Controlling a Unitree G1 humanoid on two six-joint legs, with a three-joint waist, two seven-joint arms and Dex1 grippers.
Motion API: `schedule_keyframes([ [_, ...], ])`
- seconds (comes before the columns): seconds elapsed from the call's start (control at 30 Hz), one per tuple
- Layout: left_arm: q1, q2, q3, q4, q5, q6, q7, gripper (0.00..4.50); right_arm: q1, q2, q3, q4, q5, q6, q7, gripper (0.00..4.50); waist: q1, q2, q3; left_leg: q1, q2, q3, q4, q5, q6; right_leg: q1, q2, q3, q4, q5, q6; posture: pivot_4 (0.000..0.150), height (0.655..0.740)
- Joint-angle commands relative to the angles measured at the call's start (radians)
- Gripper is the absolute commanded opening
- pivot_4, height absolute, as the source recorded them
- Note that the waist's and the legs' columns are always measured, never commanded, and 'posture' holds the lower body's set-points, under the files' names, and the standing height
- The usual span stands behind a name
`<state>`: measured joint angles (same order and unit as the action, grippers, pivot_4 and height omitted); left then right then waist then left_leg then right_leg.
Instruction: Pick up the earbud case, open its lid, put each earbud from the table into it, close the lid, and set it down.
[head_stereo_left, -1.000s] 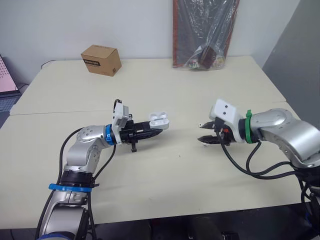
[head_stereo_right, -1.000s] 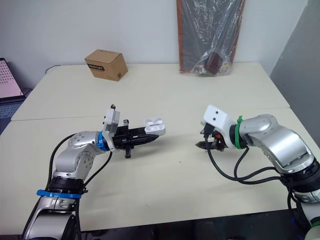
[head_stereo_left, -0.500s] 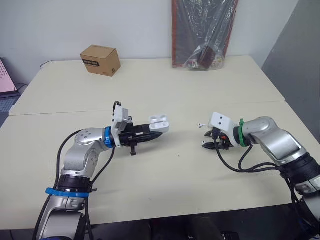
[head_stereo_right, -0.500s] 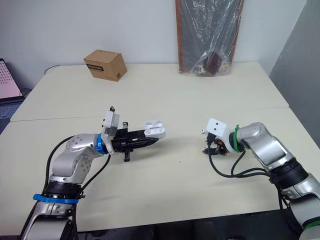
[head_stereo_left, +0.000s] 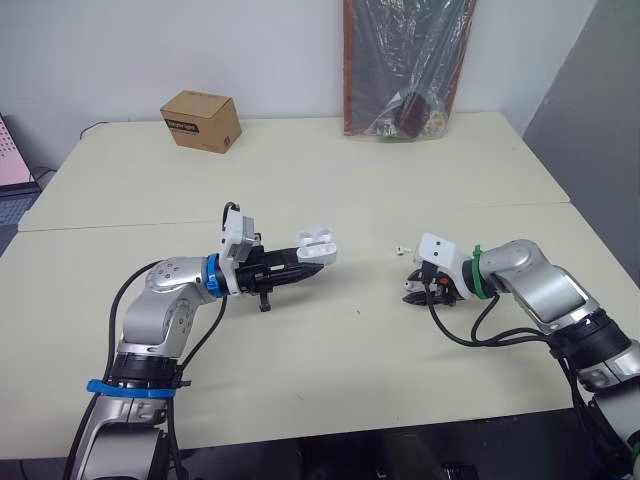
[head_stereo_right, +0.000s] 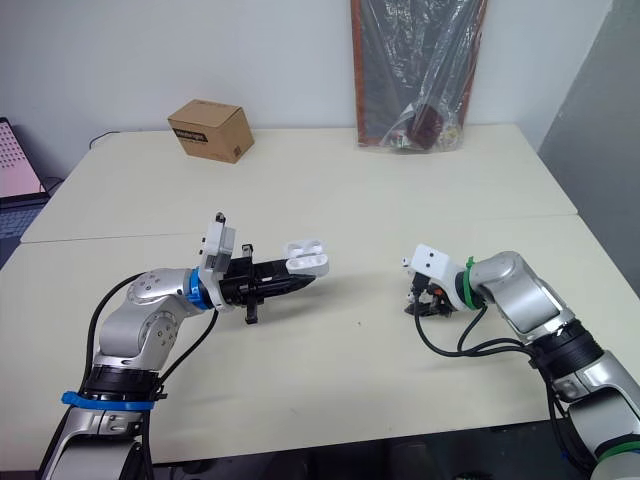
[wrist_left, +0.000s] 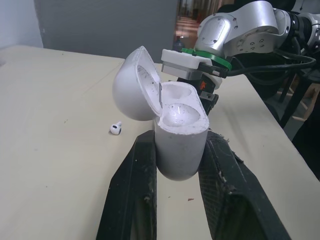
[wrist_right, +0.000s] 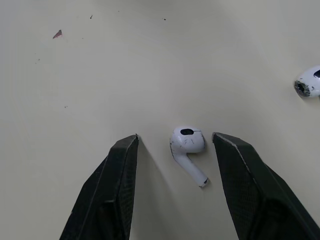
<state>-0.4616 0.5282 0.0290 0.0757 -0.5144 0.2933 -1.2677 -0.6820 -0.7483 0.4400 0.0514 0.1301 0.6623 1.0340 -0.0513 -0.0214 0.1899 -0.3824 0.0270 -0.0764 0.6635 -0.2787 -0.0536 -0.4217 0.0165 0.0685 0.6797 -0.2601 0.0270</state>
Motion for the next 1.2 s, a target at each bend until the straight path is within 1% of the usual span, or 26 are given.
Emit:
schedule_keyframes([
  [0.03, 0.007, 0.005, 0.019, -0.053, -0.027, -0.006, 0.004, 0.76, 0.002, 0.002, -0.028, 0.006, -0.015, -0.007, 0.011, 2.26, 0.0, 0.0, 0.0, 0.0, 0.0, 0.0, 0.0, 0.0, 0.0, 0.0, 0.0, 0.0, 0.0, 0.0, 0.0, 0.15, 0.74],
  [0.1, 0.01, 0.005, 0.019, -0.056, -0.026, -0.006, 0.005, 0.76, 0.002, 0.003, -0.031, 0.009, -0.019, -0.007, 0.013, 1.81, 0.0, 0.0, 0.0, 0.0, 0.0, 0.0, 0.0, 0.0, 0.0, 0.0, 0.0, 0.0, 0.0, 0.0, 0.0, 0.15, 0.74],
  [0.13, 0.012, 0.005, 0.018, -0.058, -0.026, -0.005, 0.005, 0.76, 0.001, 0.003, -0.032, 0.01, -0.02, -0.007, 0.015, 1.41, 0.0, 0.0, 0.0, 0.0, 0.0, 0.0, 0.0, 0.0, 0.0, 0.0, 0.0, 0.0, 0.0, 0.0, 0.0, 0.15, 0.74],
  [0.2, 0.014, 0.004, 0.018, -0.061, -0.025, -0.005, 0.006, 0.76, 0.001, 0.003, -0.032, 0.011, -0.023, -0.007, 0.019, 0.75, 0.0, 0.0, 0.0, 0.0, 0.0, 0.0, 0.0, 0.0, 0.0, 0.0, 0.0, 0.0, 0.0, 0.0, 0.0, 0.15, 0.74],
  [0.4, 0.02, 0.0, 0.015, -0.062, -0.024, -0.009, 0.008, 0.76, -0.005, 0.002, -0.033, 0.02, -0.034, -0.008, 0.026, 0.75, 0.0, 0.0, 0.0, 0.0, 0.0, 0.0, 0.001, 0.0, 0.0, 0.001, 0.0, 0.0, 0.0, 0.0, 0.0, 0.15, 0.74],
  [0.5, 0.022, 0.0, 0.015, -0.059, -0.023, -0.013, 0.007, 0.76, -0.005, 0.002, -0.035, 0.022, -0.04, -0.011, 0.031, 0.44, 0.001, 0.0, 0.0, 0.0, 0.0, 0.0, 0.001, 0.0, 0.0, 0.001, 0.0, 0.0, 0.0, 0.0, 0.0, 0.15, 0.74],
  [0.6, 0.023, 0.0, 0.015, -0.056, -0.022, -0.017, 0.005, 0.76, -0.006, -0.012, -0.028, 0.025, -0.056, -0.039, 0.056, 0.44, 0.001, 0.0, 0.0, 0.0, 0.0, 0.0, 0.001, 0.0, 0.0, 0.001, 0.0, 0.0, 0.0, 0.0, 0.0, 0.15, 0.74],
  [0.7, 0.026, 0.0, 0.016, -0.056, -0.021, -0.02, 0.005, 0.76, 0.0, -0.04, -0.026, 0.028, -0.07, -0.096, 0.097, 0.44, 0.001, 0.0, 0.0, 0.0, 0.0, 0.0, 0.001, 0.0, 0.0, 0.001, 0.0, 0.0, 0.0, 0.0, 0.0, 0.15, 0.74],
  [0.83, 0.025, -0.001, 0.016, -0.054, -0.02, -0.024, 0.006, 0.76, 0.035, -0.106, -0.028, 0.016, -0.075, -0.236, 0.201, 0.44, 0.001, 0.0, 0.0, 0.0, 0.0, 0.0, 0.001, 0.0, 0.0, 0.001, 0.0, 0.0, 0.0, 0.0, 0.0, 0.15, 0.74],
  [0.97, 0.025, -0.003, 0.017, -0.053, -0.02, -0.028, 0.007, 0.76, 0.072, -0.167, -0.028, 0.013, -0.08, -0.335, 0.294, 0.44, 0.001, 0.0, 0.0, 0.0, 0.0, 0.0, 0.0, 0.0, 0.0, 0.001, 0.0, 0.0, 0.0, 0.0, 0.0, 0.15, 0.74],
  [1.2, 0.029, -0.003, 0.018, -0.054, -0.021, -0.032, 0.008, 0.76, 0.119, -0.225, -0.04, 0.016, -0.091, -0.422, 0.376, 0.44, 0.002, 0.0, 0.0, 0.001, 0.0, 0.0, 0.001, 0.0, 0.0, 0.001, 0.0, 0.0, 0.0, 0.0, 0.0, 0.15, 0.74],
])
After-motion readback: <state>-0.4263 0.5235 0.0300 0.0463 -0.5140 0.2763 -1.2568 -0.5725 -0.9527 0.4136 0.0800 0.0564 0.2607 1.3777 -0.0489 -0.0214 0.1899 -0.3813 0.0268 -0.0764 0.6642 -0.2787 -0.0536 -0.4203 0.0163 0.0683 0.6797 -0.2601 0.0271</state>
